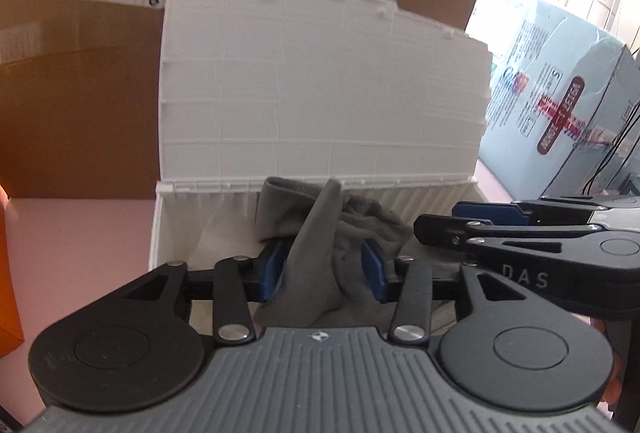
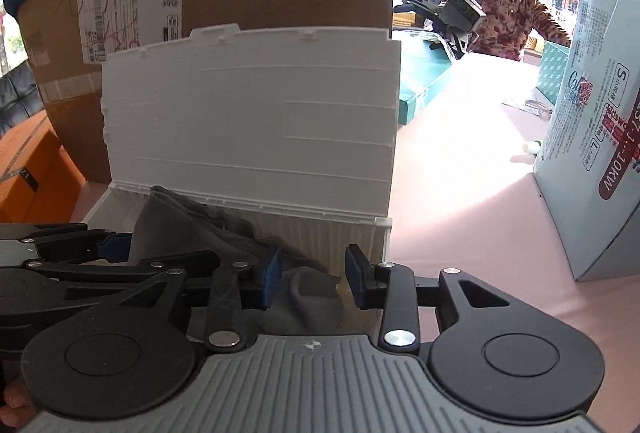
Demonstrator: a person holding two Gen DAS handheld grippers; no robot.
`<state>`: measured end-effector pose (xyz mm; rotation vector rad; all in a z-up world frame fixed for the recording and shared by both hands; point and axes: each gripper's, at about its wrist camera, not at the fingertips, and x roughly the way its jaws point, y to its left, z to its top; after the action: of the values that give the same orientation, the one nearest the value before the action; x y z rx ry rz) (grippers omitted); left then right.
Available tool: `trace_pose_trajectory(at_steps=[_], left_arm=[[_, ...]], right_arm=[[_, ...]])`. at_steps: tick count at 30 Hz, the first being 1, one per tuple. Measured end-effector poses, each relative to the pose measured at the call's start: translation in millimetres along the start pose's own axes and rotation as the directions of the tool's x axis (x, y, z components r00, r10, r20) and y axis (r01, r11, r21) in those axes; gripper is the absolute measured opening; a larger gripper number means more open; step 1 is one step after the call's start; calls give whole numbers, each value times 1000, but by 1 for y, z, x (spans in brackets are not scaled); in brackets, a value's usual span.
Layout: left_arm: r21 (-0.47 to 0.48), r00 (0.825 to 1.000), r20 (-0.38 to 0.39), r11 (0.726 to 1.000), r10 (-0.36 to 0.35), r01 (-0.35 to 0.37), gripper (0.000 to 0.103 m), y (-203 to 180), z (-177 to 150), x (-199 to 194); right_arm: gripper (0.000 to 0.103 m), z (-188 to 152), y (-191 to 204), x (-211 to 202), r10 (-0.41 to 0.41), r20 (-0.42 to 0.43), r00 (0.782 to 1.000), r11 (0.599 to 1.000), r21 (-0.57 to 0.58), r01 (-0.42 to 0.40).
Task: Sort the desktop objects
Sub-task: 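Lower the grey cloth into the white box and open the left gripper, then withdraw the left tool from the white box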
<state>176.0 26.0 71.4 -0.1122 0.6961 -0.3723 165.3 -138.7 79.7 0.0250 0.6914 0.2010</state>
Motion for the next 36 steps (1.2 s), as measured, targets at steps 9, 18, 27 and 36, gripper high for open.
trace_pose_trajectory(at_steps=[9, 18, 27, 36], left_arm=[[-100, 974, 170, 981, -147, 166, 103, 7, 6, -26], [-11, 950, 299, 995, -88, 96, 103, -6, 5, -50], [-38, 903, 402, 988, 153, -150, 103, 14, 1, -65], [-7, 892, 381, 965, 244, -261, 103, 10, 8, -35]], right_arm=[[99, -5, -47, -49, 102, 263, 959, 956, 241, -168], [103, -28, -89, -59, 150, 514, 845, 791, 450, -414], [103, -36, -96, -55, -3, 687, 727, 898, 321, -300], [103, -17, -115, -30, 188, 620, 762, 910, 182, -372]])
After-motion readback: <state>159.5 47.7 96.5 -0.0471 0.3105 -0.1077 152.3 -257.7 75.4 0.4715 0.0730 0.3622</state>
